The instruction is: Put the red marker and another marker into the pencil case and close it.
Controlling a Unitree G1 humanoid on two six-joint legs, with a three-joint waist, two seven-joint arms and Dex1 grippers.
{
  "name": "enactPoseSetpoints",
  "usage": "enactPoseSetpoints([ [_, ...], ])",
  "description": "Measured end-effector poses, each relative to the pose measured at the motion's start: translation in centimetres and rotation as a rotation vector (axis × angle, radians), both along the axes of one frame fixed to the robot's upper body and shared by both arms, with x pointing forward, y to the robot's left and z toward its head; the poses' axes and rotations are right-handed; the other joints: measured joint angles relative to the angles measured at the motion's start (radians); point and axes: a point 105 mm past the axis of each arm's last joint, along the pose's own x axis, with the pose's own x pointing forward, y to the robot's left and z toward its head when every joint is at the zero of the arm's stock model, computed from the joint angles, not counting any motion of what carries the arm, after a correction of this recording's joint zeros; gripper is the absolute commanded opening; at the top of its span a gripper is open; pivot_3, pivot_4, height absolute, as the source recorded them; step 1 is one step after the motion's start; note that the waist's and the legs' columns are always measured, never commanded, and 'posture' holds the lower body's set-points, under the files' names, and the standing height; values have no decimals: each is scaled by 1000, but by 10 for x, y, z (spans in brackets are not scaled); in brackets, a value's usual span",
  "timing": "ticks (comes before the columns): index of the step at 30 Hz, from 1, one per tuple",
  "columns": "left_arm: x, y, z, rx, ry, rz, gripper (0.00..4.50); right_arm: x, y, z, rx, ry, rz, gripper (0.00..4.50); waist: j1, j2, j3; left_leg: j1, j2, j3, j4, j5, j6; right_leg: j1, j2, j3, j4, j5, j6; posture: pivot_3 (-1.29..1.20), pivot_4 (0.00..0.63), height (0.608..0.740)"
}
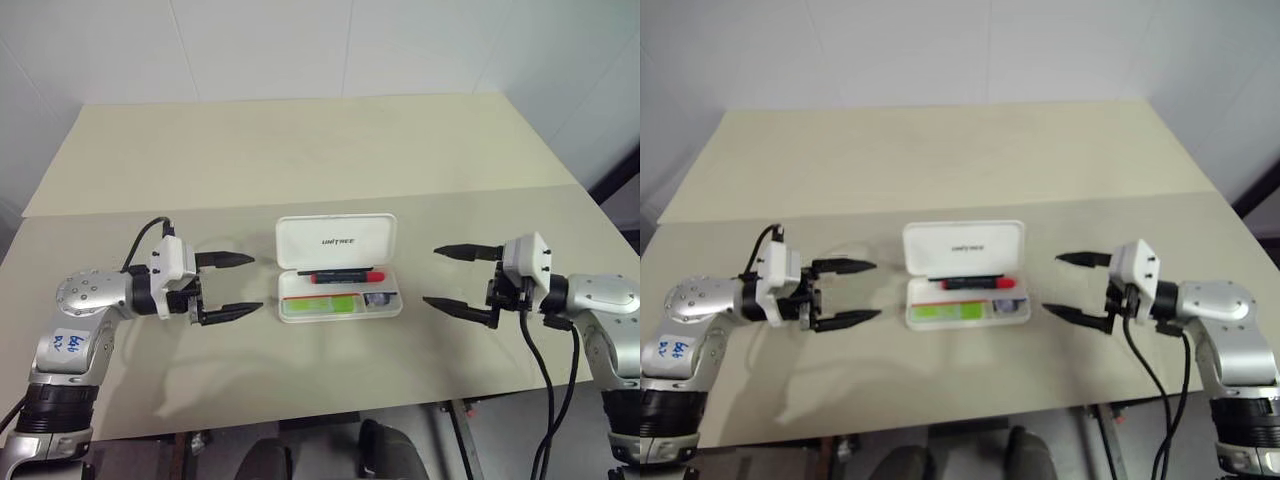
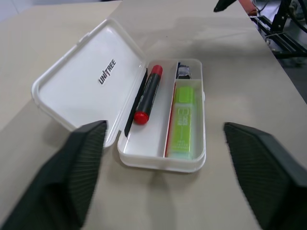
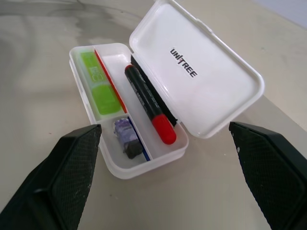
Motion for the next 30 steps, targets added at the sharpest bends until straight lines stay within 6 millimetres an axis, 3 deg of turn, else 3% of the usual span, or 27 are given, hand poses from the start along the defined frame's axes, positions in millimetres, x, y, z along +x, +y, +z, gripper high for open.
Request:
enactPoseSetpoints([
  [8,7,10,-9,8,3,50,44,3,-6,-6,-41,-5,16,4500,1,0,0,0,0,0,0,0,0,0,0,-1,0,0,0,0,150,740],
  [15,36,10,-11,-41,-69,242,44,0,-5,-10,-50,-10,36,4500,6,-1,0,0,0,1,1,0,0,0,0,-1,0,0,0,0,150,740],
  [24,79,-12,-29,-43,-48,417,44,-2,-1,-7,-52,-27,46,4500,24,-2,-1,1,0,2,1,0,0,1,0,-1,0,0,1,0,150,740],
  [30,94,-52,-35,-70,-7,376,44,-2,2,-5,-46,-42,49,4500,24,-3,-2,0,0,2,2,0,0,1,0,-1,0,1,1,0,150,740],
])
